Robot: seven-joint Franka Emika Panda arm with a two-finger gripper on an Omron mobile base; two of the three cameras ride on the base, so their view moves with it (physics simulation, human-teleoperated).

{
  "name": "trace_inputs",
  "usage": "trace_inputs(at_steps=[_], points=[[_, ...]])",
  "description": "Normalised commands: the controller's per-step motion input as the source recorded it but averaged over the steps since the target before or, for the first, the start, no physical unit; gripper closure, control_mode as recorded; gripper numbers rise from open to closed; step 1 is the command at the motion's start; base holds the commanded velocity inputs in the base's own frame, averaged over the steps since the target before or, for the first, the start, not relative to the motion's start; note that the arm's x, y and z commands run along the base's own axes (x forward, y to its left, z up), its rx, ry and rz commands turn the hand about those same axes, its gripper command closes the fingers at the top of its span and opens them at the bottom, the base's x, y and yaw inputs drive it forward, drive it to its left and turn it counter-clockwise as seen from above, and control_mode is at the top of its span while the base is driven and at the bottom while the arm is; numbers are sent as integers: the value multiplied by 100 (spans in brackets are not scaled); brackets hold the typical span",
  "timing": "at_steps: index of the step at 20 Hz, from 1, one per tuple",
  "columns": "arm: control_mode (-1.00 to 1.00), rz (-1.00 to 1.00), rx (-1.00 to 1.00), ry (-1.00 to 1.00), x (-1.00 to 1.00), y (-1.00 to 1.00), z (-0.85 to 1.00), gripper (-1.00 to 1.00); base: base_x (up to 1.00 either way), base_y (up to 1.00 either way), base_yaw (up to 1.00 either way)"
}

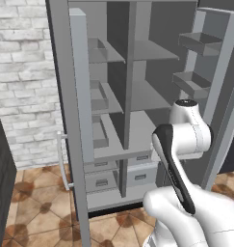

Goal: Place one of the steaks on the plate and the other in the bowl. Then place the bowl in the fridge.

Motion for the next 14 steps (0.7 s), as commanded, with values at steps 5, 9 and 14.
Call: trace_inputs(at_steps=[5, 9, 14], points=[[100, 0, 0, 0, 0, 0, 0, -100, -15, 20, -17], [100, 0, 0, 0, 0, 0, 0, -100, -32, 38, -47], [100, 0, 0, 0, 0, 0, 0, -100, -34, 26, -63]])
